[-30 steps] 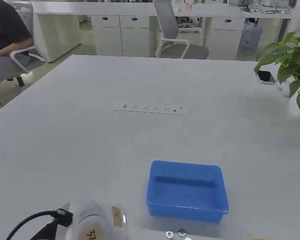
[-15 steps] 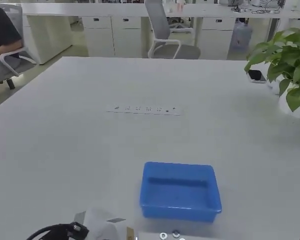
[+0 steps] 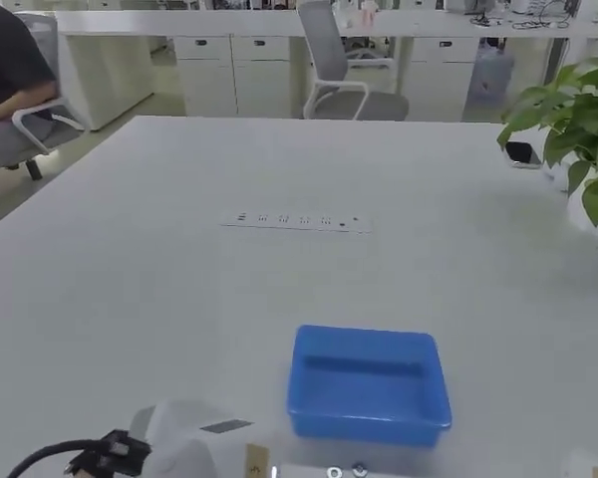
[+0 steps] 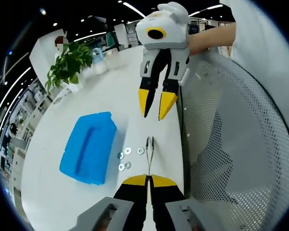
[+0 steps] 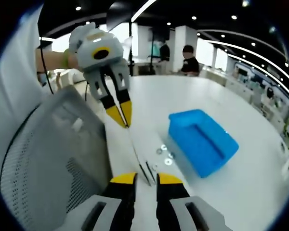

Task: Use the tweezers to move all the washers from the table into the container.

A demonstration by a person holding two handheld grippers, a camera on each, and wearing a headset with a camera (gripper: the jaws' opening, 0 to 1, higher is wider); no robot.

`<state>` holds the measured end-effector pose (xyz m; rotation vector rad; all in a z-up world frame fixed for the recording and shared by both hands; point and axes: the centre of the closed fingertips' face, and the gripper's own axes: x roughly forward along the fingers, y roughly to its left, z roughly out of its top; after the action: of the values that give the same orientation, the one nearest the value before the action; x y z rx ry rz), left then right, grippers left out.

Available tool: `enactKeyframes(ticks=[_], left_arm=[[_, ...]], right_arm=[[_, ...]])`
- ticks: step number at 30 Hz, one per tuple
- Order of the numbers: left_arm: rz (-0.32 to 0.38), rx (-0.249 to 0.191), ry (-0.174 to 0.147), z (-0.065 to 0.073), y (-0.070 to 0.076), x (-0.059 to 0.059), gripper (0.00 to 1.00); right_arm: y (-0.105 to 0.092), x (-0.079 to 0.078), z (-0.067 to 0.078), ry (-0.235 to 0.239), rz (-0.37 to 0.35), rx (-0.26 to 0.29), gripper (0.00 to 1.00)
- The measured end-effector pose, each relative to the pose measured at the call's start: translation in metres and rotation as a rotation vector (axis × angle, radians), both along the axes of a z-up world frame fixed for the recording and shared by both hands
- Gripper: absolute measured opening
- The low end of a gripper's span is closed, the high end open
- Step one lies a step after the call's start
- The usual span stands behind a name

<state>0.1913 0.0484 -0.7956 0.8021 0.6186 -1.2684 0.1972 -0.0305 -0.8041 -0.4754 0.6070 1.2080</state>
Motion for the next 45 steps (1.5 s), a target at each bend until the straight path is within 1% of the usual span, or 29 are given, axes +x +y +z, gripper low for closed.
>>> enactKeyframes(ticks=[2,3,4,5,7,8,9,13,16,20,22,24,27,30,34,40,41,42,44,45], left_arm=[[-0.006,-0.009,-0.007,0.005,-0.004,-0.002,0.00],[-0.008,-0.021,-0.009,0.009,-0.008,-0.002,0.00],[-0.009,-0.033,-0.010,0.012,-0.011,-0.003,0.00],[-0.013,-0.045,-0.018,0.015,-0.014,-0.004,0.00],[-0.017,-0.057,-0.025,0.019,-0.019,-0.005,0.00],[-0.022,-0.073,-0.024,0.022,-0.023,-0.006,0.00],[-0.024,-0.079,-0.026,0.024,-0.025,-0.007,0.00],[-0.046,-0.090,-0.042,0.030,-0.034,-0.009,0.00],[-0.060,-0.098,-0.048,0.034,-0.041,-0.011,0.00],[-0.073,-0.106,-0.052,0.037,-0.047,-0.014,0.00],[-0.075,-0.106,-0.059,0.038,-0.048,-0.014,0.00],[-0.074,-0.108,-0.062,0.040,-0.049,-0.013,0.00],[-0.071,-0.109,-0.070,0.044,-0.048,-0.010,0.00],[-0.062,-0.108,-0.079,0.049,-0.046,-0.003,0.00],[-0.047,-0.118,-0.070,0.051,-0.044,0.004,0.00],[-0.044,-0.106,-0.043,0.045,-0.043,0.011,0.00],[-0.047,-0.113,-0.041,0.046,-0.043,0.012,0.00],[-0.042,-0.124,-0.018,0.047,-0.044,0.012,0.00],[-0.036,-0.135,0.016,0.047,-0.046,0.015,0.00],[-0.040,-0.135,0.010,0.048,-0.047,0.017,0.00]], right_arm=[[0.003,0.001,-0.002,-0.023,0.033,-0.020,0.12],[0.004,0.000,-0.005,-0.037,0.056,-0.039,0.12],[0.006,0.000,-0.007,-0.039,0.070,-0.046,0.12],[0.008,-0.001,-0.009,-0.040,0.084,-0.052,0.12],[0.011,-0.002,-0.011,-0.039,0.099,-0.057,0.13],[0.012,-0.002,-0.012,-0.040,0.106,-0.059,0.13],[0.014,-0.001,-0.013,-0.040,0.111,-0.059,0.14],[0.018,0.001,-0.019,-0.041,0.128,-0.063,0.13],[0.020,0.001,-0.024,-0.035,0.148,-0.079,0.13],[0.019,0.000,-0.028,-0.038,0.171,-0.096,0.10],[0.020,-0.001,-0.029,-0.037,0.180,-0.095,0.08],[0.022,0.000,-0.028,-0.046,0.182,-0.092,0.08],[0.027,0.004,-0.024,-0.053,0.176,-0.075,0.08],[0.033,0.011,-0.020,-0.055,0.165,-0.053,0.08],[0.040,0.016,-0.019,-0.056,0.160,-0.038,0.08],[0.042,0.018,-0.023,-0.044,0.163,-0.036,0.08],[0.042,0.018,-0.024,-0.037,0.157,-0.029,0.08],[0.042,0.019,-0.024,-0.028,0.153,-0.023,0.08],[0.041,0.018,-0.027,0.013,0.138,-0.018,0.10],[0.041,0.018,-0.027,0.013,0.138,-0.018,0.12]])
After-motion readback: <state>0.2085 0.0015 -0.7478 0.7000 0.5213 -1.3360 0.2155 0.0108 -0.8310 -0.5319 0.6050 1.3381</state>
